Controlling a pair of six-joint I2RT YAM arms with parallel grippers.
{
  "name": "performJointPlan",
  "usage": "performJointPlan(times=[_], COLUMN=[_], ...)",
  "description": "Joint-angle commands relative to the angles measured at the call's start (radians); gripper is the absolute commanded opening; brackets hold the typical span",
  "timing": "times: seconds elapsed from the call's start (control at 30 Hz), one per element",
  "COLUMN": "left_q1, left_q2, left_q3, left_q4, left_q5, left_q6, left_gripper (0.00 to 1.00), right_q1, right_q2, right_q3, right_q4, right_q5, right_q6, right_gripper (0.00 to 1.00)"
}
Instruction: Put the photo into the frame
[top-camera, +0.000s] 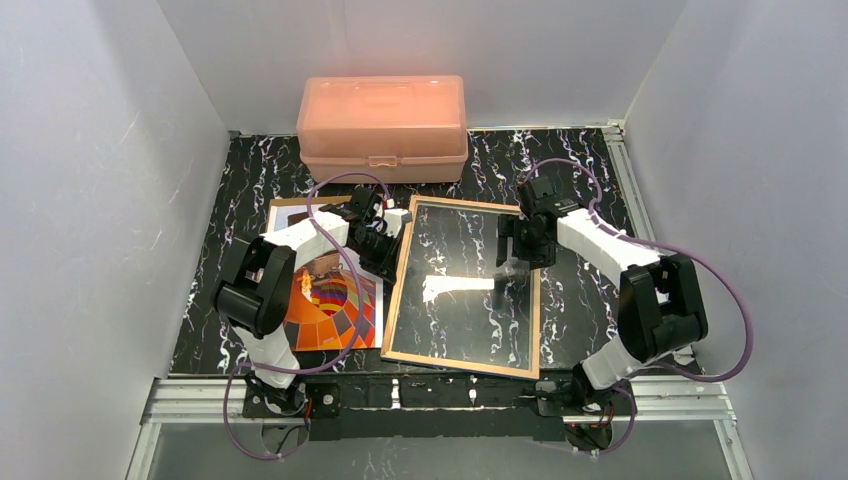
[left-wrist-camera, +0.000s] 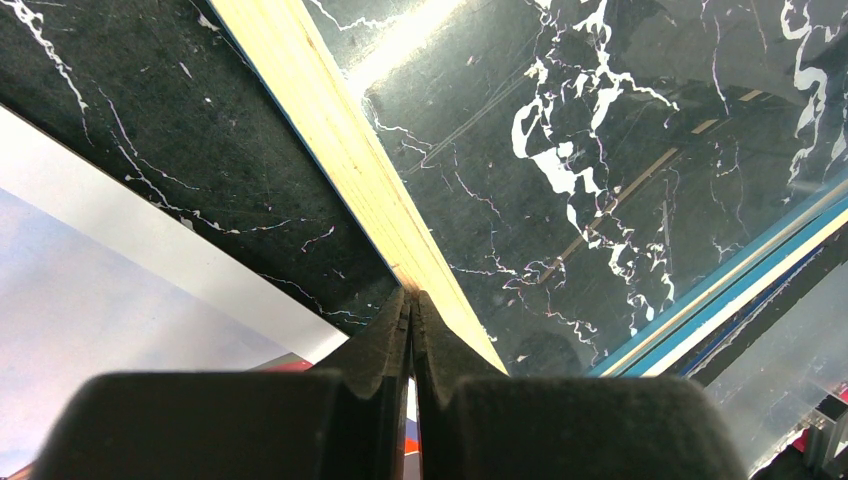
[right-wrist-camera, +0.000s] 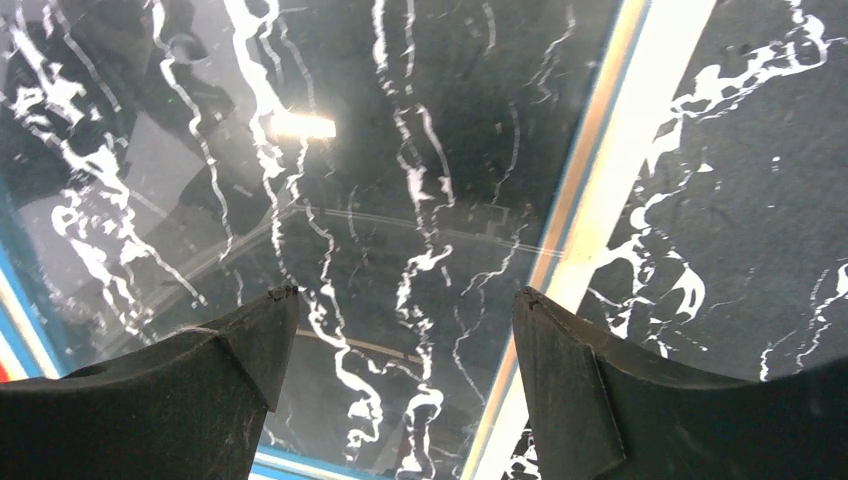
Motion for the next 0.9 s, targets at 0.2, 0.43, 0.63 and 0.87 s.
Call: performJointPlan(times=[0.2,0.43,0.63,0.87], left_q1=[0.01,0.01,0.01,0.01], left_q2=[0.023,0.017,0.017,0.023], left_q3=[-0.012,-0.015,-0.019,-0.022], left_q4=[-0.026,-0.024,-0.02,-0.015], left_q5=[-0.095,-0.094,-0.096,-0.1], left_q6=[0.039,0.041,0.044,0.048], left_gripper=[0.0,0.0,0.0,0.0], right_q1=[-0.043,-0.045,-0.046,-0.046], right_q2=[0.095,0.149,0.172,0.169], right_q3=[0.066,0.074,0.071,0.07], right_q4=[0.064,0.083,0.103,0.126], right_q5=[0.115,0.105,0.087,0.023], right_q6=[-0.018,-0.017,-0.01,0.002], right_gripper=[0.85,0.84,0.83,0.78])
